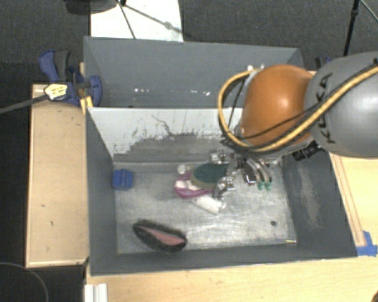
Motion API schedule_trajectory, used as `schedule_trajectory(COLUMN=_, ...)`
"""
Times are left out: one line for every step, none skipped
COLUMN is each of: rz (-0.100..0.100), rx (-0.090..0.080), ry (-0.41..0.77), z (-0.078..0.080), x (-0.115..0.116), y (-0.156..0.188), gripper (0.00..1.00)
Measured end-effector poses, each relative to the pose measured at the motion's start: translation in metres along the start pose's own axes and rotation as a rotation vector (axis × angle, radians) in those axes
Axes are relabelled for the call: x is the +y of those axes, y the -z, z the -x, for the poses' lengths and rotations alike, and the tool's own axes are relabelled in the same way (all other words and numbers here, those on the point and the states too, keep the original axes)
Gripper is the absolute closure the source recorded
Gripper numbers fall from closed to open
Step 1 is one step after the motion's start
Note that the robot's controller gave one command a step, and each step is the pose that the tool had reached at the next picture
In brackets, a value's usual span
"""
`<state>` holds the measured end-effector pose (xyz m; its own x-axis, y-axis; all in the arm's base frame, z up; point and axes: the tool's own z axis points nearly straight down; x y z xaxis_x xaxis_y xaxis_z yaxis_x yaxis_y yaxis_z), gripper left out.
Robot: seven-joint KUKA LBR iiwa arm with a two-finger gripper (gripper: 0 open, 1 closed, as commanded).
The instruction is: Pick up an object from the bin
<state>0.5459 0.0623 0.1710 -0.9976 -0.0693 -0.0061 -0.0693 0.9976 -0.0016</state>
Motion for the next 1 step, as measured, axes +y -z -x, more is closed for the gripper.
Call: schedule_trajectory(rz=0.002, rx=-0.001, ry=-0.020, z=-0.0044, x=-0.0019, y=0.0511, gripper=1.00)
